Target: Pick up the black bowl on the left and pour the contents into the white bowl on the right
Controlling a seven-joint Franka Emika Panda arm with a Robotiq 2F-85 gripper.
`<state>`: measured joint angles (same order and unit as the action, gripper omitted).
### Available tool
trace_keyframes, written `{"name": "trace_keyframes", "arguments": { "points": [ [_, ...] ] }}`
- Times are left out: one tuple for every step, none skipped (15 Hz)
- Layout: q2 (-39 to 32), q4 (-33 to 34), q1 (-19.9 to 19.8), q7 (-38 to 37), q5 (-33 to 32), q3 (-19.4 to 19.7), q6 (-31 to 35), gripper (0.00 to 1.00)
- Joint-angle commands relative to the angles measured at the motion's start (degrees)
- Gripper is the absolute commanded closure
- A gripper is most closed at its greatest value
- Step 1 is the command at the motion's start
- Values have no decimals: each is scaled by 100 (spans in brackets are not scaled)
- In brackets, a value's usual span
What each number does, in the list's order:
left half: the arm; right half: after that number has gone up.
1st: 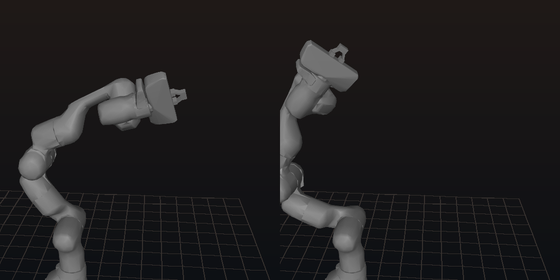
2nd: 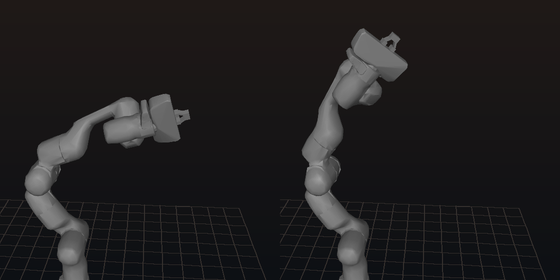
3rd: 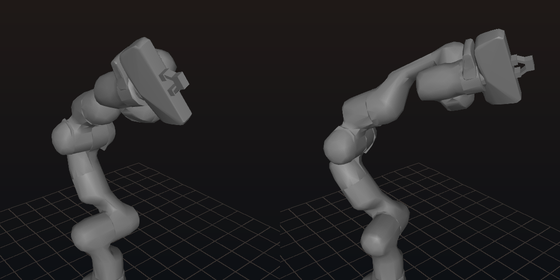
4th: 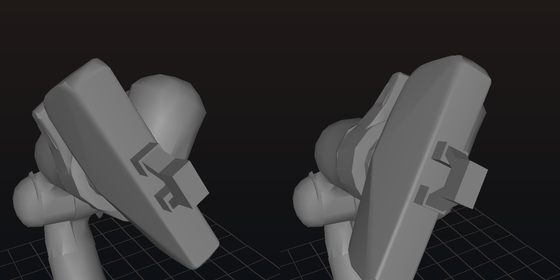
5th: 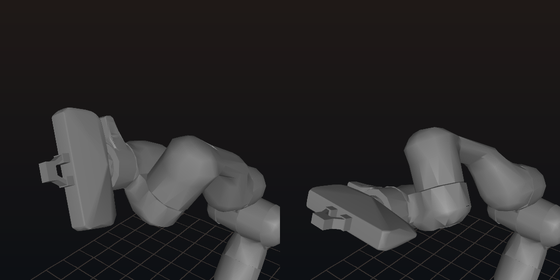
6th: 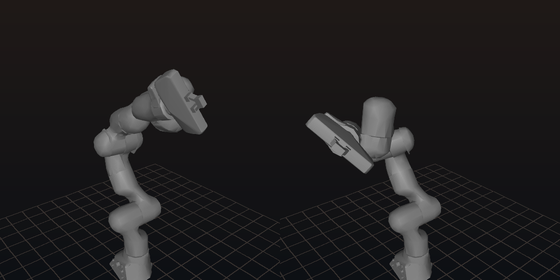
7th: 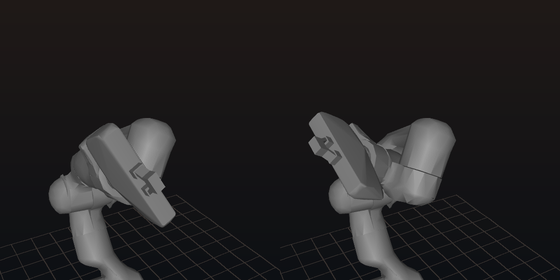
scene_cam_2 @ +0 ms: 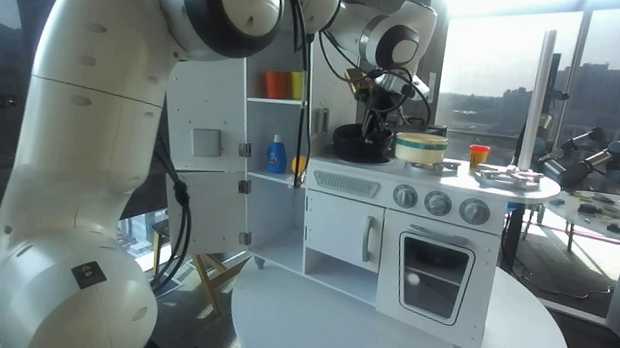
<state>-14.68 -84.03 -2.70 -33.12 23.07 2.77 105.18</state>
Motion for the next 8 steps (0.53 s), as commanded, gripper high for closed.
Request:
{"name": "trace_keyframes", "arguments": {
  "points": [
    [0,212,15,-62,48,-24,-208,90],
    [9,221,14,-51,47,-25,-252,91],
    [28,232,27,-84,-14,-17,-290,91],
    [41,244,32,-90,-40,-14,-326,92],
    [63,255,38,-95,-71,-12,-374,91],
    [91,266,38,-96,-81,-11,-410,92],
    [117,277,39,-99,-94,-8,-432,92],
    [149,295,45,-109,-119,-5,-465,92]
  ]
}}
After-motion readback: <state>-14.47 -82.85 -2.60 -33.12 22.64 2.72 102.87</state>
